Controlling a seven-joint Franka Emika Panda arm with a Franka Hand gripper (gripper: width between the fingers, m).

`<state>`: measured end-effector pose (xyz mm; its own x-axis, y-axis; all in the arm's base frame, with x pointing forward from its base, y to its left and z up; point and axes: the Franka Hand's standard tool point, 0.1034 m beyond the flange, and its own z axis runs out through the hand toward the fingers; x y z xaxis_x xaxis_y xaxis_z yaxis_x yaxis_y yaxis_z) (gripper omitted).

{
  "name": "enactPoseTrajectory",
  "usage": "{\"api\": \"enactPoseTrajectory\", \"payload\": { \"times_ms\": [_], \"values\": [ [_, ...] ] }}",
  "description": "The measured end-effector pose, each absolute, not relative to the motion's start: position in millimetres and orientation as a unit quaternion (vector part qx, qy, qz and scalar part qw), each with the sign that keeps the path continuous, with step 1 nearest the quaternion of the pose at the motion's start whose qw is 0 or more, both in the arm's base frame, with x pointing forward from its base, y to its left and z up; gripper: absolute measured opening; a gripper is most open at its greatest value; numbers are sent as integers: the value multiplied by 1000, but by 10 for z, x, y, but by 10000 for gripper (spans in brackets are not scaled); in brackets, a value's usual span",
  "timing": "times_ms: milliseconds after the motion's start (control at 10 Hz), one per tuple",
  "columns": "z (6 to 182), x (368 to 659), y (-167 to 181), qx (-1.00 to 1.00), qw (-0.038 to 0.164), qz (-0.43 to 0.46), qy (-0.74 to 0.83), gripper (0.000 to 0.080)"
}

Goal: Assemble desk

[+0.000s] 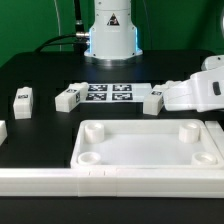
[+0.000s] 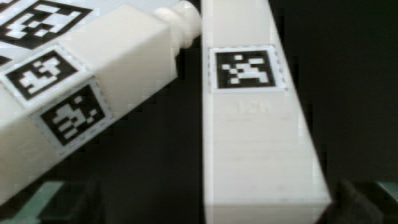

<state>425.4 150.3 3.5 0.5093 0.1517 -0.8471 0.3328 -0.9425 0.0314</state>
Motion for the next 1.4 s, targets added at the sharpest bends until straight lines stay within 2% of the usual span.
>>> {"api": "enactPoseTrajectory", "payload": {
  "times_ms": [200, 400, 500, 900, 1000, 1200, 1400],
  "values": [
    [19, 4245, 1503, 864, 95, -473, 140, 649],
    [19, 4240, 1513, 864, 95, -474, 141, 384],
    [21, 4240, 1516, 864, 94, -474, 141, 290],
    [26, 4243, 1526, 865, 93, -473, 140, 291],
    [65, 4268, 1555, 868, 87, -471, 133, 291],
    [342, 4414, 1585, 880, 63, -456, 116, 291],
    [701, 4541, 1487, 886, 60, -445, 120, 291]
  ]
}}
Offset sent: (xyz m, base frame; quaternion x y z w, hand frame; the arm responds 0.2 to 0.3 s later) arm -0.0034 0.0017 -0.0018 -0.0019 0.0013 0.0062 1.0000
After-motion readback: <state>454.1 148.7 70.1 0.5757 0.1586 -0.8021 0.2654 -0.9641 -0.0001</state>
